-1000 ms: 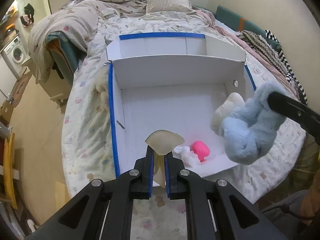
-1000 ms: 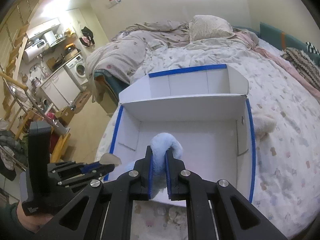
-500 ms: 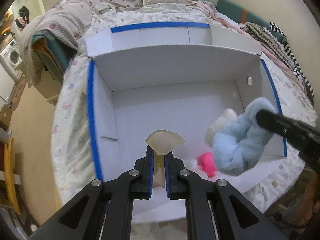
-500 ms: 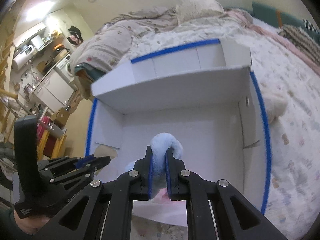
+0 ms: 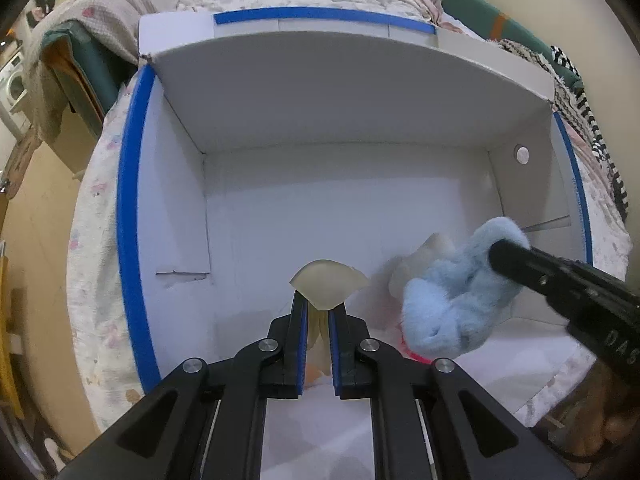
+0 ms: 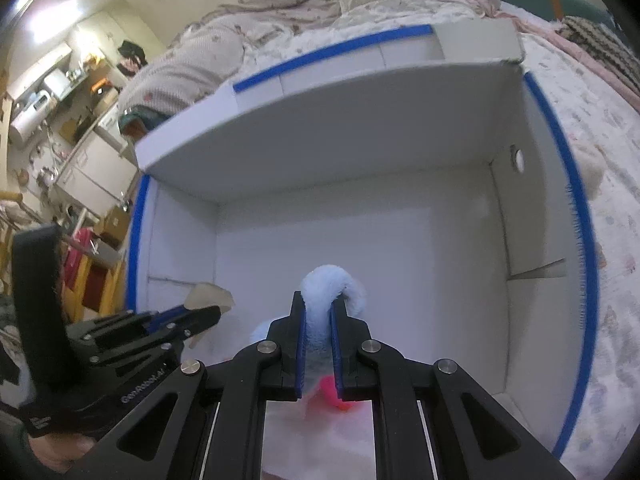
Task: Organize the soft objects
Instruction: 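Carry the light-blue plush into the box and open the right gripper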
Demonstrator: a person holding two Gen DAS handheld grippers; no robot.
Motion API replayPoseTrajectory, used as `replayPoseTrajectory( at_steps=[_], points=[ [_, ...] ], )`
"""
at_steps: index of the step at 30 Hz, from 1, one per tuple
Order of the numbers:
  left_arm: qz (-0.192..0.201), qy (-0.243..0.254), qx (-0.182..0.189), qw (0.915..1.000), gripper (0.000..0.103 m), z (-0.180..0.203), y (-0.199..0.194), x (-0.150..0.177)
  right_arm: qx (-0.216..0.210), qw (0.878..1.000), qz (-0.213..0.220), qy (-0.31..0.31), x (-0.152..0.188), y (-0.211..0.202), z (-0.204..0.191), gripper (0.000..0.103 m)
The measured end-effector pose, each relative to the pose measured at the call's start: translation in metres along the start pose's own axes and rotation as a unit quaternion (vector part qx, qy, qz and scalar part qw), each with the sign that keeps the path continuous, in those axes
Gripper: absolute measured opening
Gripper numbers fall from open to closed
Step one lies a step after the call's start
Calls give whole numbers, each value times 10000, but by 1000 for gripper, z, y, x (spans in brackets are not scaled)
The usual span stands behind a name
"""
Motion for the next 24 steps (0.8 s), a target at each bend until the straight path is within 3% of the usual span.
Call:
replayPoseTrajectory(
  at_steps=[17,24],
  points=[
    [-17,31,-142,9999,11,3,5,1,272,9993,-249,22,5,12,8,13],
    [4,9,-121,9999,16,2,2,3,401,9990,-215,-12,3,12,7,23]
  ],
)
Point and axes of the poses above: each gripper's, at about its wrist camera, not at the fingertips, and y roughly the way its jaws point, z to its right, x to its underside, the point moved 4 cm from there along y, roughly the way its jaws point, and after that the axes turned 2 degrees about z, right-handed, at the moved point
